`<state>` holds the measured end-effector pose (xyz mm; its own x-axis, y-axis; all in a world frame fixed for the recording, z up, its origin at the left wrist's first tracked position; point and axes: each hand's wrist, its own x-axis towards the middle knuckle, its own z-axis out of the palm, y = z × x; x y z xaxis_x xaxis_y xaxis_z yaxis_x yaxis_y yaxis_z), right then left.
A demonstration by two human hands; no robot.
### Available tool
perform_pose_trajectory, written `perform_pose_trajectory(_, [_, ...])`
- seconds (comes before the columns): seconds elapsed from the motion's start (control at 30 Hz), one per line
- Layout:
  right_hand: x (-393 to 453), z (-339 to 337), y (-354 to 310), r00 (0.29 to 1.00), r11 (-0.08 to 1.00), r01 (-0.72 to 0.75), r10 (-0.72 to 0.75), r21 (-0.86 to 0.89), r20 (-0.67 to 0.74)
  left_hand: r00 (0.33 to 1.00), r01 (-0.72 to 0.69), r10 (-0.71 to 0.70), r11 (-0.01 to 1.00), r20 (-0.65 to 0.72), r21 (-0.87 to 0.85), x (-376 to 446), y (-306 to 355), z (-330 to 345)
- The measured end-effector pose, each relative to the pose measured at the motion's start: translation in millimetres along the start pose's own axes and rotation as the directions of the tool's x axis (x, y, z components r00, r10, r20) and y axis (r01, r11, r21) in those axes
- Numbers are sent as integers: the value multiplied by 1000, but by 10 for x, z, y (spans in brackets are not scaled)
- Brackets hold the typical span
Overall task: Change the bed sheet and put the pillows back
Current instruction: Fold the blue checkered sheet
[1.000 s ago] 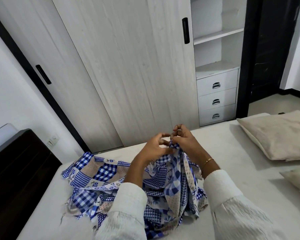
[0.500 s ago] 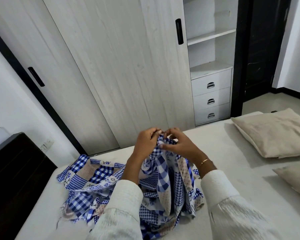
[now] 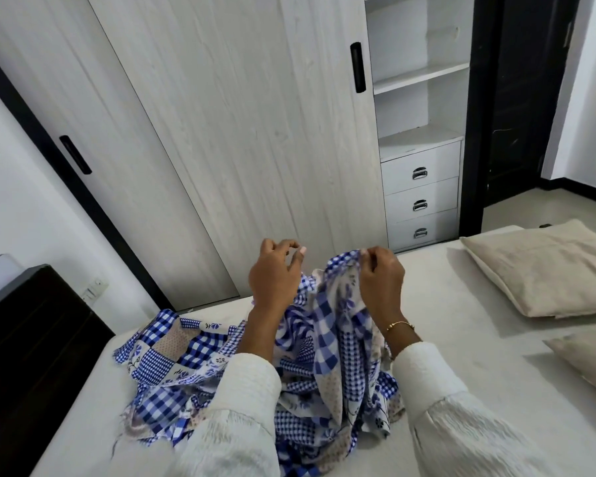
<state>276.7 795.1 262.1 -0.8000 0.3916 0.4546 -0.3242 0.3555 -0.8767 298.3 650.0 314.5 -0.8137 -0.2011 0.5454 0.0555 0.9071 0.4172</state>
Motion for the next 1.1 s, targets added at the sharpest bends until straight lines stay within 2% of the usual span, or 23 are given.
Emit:
perform_pose_trajectory(0.07, [29,-44,8,984,996,-84,86,16,-159,963,148,-155,988,-222,-48,9,-17,-54])
perform_pose_trajectory(0.13, [72,-93,44,952,988,-153,156,33,-265,868,262,-307,951,-391,-164,55,-65,-129])
perform_pose_trajectory(0.2, [103,-121,85,932,978,-206,208,39,-298,811,286,-364,930,-457,-232,112,-117,-186])
perform_pose_trajectory(0.23, [108,-119,100,935,976,-215,215,33,-282,822,266,-347,935,-452,-235,131,-133,-199])
perform_pose_trajectory(0.3, [91,-89,99,968,985,-174,174,19,-179,920,159,-227,961,-319,-224,145,-129,-177])
perform_pose_trajectory(0.33, [70,-63,79,987,992,-124,126,20,-95,975,84,-128,968,-180,-235,130,-102,-149])
perform_pose_trajectory(0.37, [46,-30,49,998,997,-65,65,32,3,1000,23,-25,967,-7,-255,106,-58,-111])
perform_pose_trajectory(0.43, [-11,27,-16,978,996,42,-58,83,201,953,-33,115,958,280,-284,45,39,-7])
perform_pose_trajectory(0.47, [-36,45,-45,954,991,81,-107,105,280,925,-32,140,955,353,-294,16,81,49])
perform_pose_trajectory(0.57, [-39,33,-66,920,982,146,-178,116,351,894,46,109,942,434,-331,-21,127,160])
perform_pose_trajectory(0.67, [15,-26,0,905,983,163,-182,82,384,888,-14,124,970,444,-243,19,95,215])
perform_pose_trajectory(0.8, [26,2,128,886,983,170,-126,-61,446,934,-97,150,980,323,-174,80,175,180])
perform_pose_trajectory(0.9, [-12,12,248,933,986,85,-27,-145,359,973,-105,139,977,184,-184,106,217,155])
perform_pose_trajectory(1.0, [-42,-21,424,964,970,-17,80,-243,254,1000,-31,28,968,-13,-250,169,230,94])
perform_pose_trajectory(1.1, [-70,-57,582,963,949,-66,141,-308,230,978,45,-114,932,-173,-358,265,236,-21])
